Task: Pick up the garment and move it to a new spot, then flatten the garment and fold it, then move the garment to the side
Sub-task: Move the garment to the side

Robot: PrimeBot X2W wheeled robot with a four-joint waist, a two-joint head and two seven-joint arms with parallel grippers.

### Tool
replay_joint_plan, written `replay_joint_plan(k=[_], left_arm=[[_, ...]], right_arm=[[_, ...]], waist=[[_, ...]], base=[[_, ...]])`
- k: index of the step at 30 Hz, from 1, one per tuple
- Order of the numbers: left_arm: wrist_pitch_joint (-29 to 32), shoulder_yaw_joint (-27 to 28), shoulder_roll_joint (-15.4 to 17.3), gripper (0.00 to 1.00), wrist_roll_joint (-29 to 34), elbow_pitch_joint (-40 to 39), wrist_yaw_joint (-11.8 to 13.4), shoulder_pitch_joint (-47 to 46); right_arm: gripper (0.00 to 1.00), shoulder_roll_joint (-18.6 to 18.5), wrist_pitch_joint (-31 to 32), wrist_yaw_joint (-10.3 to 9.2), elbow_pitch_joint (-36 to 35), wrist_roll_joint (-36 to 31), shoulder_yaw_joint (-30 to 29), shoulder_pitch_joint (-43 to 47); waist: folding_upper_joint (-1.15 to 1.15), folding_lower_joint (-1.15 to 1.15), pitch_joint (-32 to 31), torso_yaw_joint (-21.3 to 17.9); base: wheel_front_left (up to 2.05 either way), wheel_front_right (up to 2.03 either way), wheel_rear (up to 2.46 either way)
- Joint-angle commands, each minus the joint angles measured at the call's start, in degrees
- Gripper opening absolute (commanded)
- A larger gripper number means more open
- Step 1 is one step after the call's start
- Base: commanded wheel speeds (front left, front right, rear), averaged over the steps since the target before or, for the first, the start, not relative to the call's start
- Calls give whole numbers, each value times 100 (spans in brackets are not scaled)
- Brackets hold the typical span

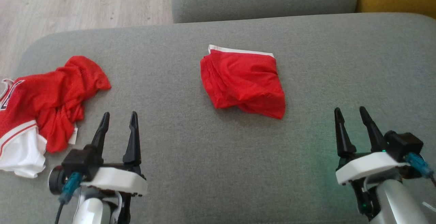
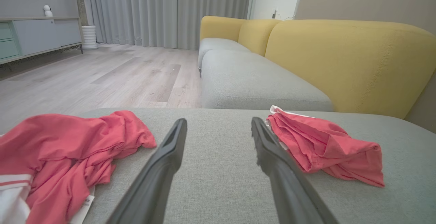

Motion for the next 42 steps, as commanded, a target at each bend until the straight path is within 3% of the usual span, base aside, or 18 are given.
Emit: replay_joint_plan(k=[1, 6, 10, 23, 32, 35, 39, 40, 41, 42], left_arm=[[-30, 170, 27, 100, 29, -180, 53, -308], [-30, 135, 27, 100, 19, -202, 91, -371], [-30, 56, 27, 100, -11, -214, 104, -463], [-30, -385, 27, 100, -197, -229, 207, -891], [-30, -470, 27, 100, -234, -217, 277, -966], [-30, -469, 27, 100, -233, -211, 287, -965], [-30, -464, 27, 100, -225, -209, 293, -967], [-30, -469, 27, 100, -219, -209, 290, -972], [-30, -474, 27, 100, -213, -209, 288, -977], [-30, -475, 27, 100, -206, -208, 288, -979]], right_arm=[[100, 2, 40, 44, -218, 1, 134, -167], [100, 10, 432, 44, -200, 185, 382, -633], [100, -59, 1000, 44, 224, 481, 599, -1428], [100, -400, 2472, 44, 2927, 1460, 945, -3880], [100, -362, 3758, 44, 4480, 1910, 1018, -4321], [100, -221, 4073, 44, 4617, 2036, 1051, -4333], [99, -166, 4034, 44, 4543, 2130, 1122, -4291], [52, -173, 3962, 44, 4503, 2135, 1161, -4278], [18, -191, 3854, 44, 4469, 2136, 1192, -4268], [0, -206, 3748, 44, 4451, 2142, 1212, -4262]], waist=[[0, 0, 8, 21], [0, 0, 120, 104], [0, 0, 265, 233], [0, 0, 976, 1070], [0, 0, 1105, 1371], [0, 0, 1101, 1382], [0, 0, 1102, 1363], [0, 0, 1100, 1352], [0, 0, 1094, 1338], [0, 0, 1082, 1318]], base=[[0, 0, 0], [0, 0, 0], [0, 0, 0], [0, 0, 0], [0, 0, 0], [0, 0, 0], [0, 0, 0], [0, 0, 0], [0, 0, 0], [0, 0, 0]])
